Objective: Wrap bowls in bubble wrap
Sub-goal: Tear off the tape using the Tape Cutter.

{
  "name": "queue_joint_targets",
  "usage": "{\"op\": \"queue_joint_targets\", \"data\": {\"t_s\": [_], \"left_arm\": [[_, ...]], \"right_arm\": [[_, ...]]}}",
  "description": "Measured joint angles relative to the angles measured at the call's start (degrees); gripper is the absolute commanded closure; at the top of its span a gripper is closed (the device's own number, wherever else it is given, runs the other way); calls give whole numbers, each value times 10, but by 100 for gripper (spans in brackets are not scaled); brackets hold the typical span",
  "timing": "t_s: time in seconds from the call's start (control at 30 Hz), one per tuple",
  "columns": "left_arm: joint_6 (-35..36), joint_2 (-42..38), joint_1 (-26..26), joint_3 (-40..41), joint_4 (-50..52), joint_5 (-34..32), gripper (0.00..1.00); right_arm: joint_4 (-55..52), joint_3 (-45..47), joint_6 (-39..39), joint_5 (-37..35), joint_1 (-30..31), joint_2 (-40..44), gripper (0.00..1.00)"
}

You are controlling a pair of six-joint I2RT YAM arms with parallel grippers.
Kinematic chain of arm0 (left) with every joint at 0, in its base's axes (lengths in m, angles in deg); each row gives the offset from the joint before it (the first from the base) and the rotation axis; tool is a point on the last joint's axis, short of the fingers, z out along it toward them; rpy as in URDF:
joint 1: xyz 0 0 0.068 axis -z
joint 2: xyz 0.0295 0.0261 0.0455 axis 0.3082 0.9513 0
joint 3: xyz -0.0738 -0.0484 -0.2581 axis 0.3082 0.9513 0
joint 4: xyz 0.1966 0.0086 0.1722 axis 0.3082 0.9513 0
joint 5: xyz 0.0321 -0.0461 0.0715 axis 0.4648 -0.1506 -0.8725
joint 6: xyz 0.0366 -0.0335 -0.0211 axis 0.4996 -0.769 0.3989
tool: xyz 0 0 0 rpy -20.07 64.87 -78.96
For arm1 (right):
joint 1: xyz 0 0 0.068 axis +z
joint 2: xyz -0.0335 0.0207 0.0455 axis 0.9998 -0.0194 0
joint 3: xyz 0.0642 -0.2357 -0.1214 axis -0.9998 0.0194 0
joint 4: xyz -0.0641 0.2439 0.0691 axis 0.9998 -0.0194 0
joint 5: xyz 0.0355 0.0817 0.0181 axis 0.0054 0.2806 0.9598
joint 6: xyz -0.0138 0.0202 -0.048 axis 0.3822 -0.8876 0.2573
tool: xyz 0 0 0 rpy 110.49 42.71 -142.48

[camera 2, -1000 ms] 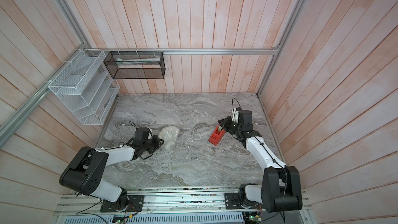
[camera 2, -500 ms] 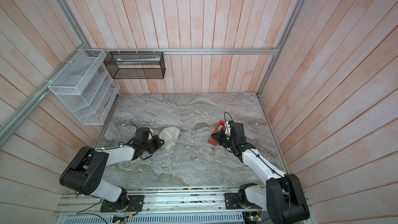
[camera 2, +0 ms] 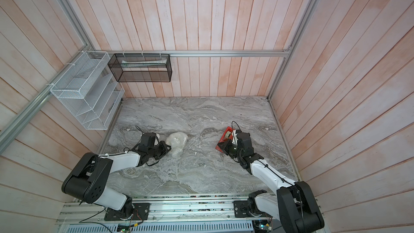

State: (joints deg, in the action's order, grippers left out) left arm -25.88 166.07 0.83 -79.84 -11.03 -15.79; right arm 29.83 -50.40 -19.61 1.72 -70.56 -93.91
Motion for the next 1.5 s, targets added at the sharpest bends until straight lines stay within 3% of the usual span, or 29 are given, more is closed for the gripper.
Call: {"op": "queue_joint_targets", "data": {"t_s": [0.5, 1.03, 1.5], "left_arm": [[2, 0, 0, 0, 0, 0, 89], [7, 3, 0, -4, 0, 0, 89], [9, 5, 0, -16, 12, -1, 90]], "right_arm": [[55, 66, -23, -2, 10, -16, 100], [96, 67, -42, -10, 14, -57, 100], [144, -23, -16, 63, -52, -210, 100]]}}
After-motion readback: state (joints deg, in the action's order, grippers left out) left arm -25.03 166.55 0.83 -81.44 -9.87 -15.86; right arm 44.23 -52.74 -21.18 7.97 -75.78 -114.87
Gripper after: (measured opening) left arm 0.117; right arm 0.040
